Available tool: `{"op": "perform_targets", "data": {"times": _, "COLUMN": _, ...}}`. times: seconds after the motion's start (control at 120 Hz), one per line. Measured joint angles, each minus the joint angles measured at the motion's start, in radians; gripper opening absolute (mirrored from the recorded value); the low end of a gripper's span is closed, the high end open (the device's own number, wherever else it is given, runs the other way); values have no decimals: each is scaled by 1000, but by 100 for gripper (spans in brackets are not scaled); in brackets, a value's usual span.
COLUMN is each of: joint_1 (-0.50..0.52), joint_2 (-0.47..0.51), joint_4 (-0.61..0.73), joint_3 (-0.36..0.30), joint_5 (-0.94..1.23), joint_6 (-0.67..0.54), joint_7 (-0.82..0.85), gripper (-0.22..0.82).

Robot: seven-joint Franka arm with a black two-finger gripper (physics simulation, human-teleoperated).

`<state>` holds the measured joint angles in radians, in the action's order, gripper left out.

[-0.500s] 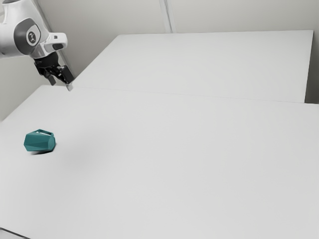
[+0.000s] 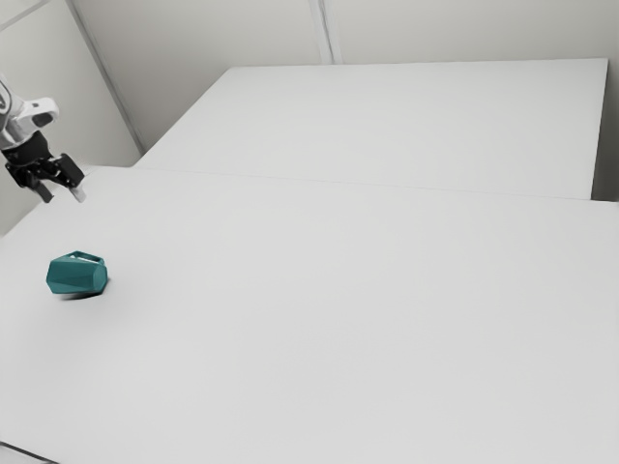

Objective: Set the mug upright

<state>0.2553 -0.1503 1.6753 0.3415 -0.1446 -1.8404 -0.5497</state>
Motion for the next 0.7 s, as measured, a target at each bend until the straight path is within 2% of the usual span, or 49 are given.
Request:
{"op": "perform_targets", "data": {"times": 0.233, "joint_1": 166, "joint_2": -104, "joint_4": -22, "joint_3": -12, "joint_5": -106, "joint_6": 1, "joint_7": -115, "gripper": 60}}
{"op": "perform_targets", "data": {"times": 0.425, "joint_1": 269, "joint_2": -230, "joint_4": -132, "joint_3": -41, "joint_5": -160, "joint_6": 5, "joint_7": -212, "gripper": 60}}
{"op": "perform_targets", "data": {"times": 0.617, "joint_1": 468, "joint_2": -371, "joint_4": -261, "joint_3": -225, "joint_5": -187, "joint_6": 25, "joint_7": -307, "gripper": 60}}
{"op": "perform_targets", "data": {"times": 0.7, "joint_1": 521, "joint_2": -391, "joint_4": -274, "joint_3": -268, "joint_5": -189, "joint_6": 33, "joint_7": -345, "gripper": 60}}
